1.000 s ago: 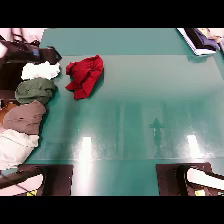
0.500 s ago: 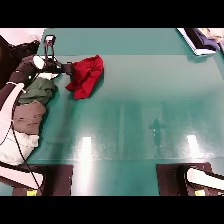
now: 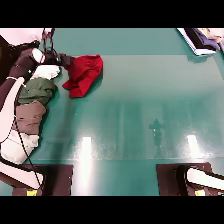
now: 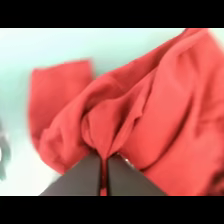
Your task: Fold the shirts.
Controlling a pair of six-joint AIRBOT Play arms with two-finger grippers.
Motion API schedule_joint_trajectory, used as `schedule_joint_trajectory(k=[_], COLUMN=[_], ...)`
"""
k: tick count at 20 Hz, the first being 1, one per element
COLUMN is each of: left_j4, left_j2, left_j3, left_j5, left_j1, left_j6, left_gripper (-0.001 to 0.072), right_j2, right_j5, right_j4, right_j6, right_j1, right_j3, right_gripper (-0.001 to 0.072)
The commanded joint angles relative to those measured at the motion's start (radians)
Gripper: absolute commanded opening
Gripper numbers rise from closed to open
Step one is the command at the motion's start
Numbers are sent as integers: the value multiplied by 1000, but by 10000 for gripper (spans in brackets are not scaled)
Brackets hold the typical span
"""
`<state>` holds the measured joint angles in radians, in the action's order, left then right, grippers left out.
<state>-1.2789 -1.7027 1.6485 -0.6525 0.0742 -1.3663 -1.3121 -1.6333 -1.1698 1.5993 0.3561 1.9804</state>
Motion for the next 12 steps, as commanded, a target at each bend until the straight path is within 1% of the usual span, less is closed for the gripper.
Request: schedule_joint_trajectory(k=[1,3,4,6,8,11,12], left_j4=[23,80,138,301,400,413,413], left_j2=[0,2,22,137,264,418,465], left_j3=[241,455,523,512,462,439,439], left_j5=[-233,-386,-423,-399,-399,-430,-433], left_j1=[19,53,73,121,179,291,335], left_j6=[21,63,89,179,247,281,294], left_gripper=[23,23,23,23,23,23,23], right_j2=[0,0,2,3,3,10,28], right_j5=[1,12,17,30,52,97,119], right_j4=[2,2,7,66,119,175,184], right_j6=[0,0,0,0,0,0,0], right_j1=[-1,-1,-1,-1,-1,-1,-1], right_j3=[0,0,0,8,43,95,82], right_gripper=[16,16,16,16,16,16,16])
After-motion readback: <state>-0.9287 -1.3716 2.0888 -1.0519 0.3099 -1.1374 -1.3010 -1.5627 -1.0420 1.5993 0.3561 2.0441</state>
